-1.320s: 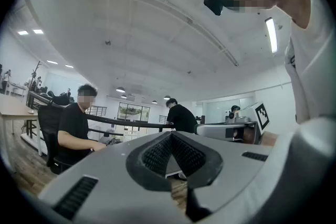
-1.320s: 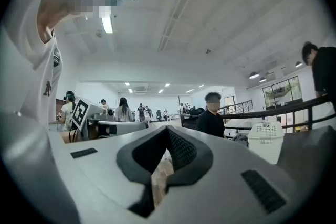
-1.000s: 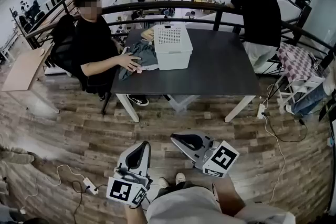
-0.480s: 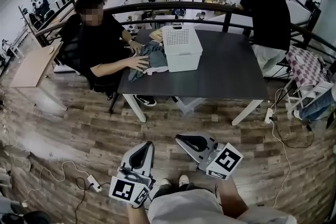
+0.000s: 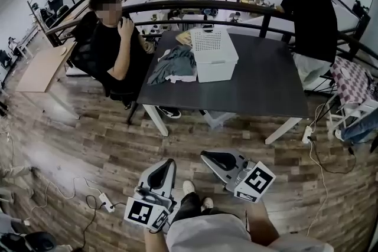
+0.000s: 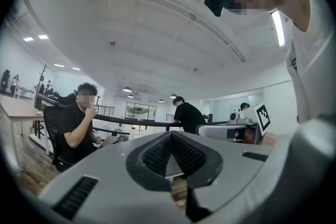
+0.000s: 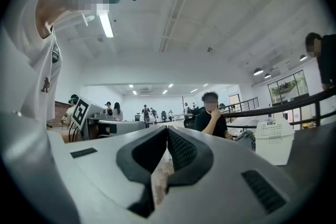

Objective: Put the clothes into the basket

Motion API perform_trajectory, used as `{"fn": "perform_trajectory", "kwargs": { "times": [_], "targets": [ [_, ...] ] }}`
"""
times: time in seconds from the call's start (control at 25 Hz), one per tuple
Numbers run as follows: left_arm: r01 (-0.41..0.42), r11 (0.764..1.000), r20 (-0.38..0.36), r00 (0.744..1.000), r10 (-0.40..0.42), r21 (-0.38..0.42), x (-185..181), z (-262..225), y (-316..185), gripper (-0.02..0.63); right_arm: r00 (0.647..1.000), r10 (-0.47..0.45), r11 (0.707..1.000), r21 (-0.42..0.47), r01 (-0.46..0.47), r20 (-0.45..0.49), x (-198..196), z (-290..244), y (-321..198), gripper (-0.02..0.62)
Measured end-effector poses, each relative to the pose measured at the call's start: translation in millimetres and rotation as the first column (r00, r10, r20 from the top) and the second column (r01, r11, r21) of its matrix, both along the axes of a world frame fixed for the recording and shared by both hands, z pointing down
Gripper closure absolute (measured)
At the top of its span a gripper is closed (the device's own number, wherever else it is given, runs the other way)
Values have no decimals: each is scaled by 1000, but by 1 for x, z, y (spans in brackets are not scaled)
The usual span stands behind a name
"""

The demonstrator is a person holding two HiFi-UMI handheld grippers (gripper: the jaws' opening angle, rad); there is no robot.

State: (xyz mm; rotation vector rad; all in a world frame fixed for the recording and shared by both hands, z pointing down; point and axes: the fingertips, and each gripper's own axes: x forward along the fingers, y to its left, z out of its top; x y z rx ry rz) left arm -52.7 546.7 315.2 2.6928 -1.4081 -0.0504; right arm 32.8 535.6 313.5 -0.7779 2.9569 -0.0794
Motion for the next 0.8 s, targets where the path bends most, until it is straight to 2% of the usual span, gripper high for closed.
{"fn": "perform_trajectory", "kwargs": {
  "times": [0.8],
  "targets": [
    [-40,999,9,999,40,-6,-60,18,-129,604,998,41,998,-35,-43,-54,-61,21,-129,580]
  ]
}}
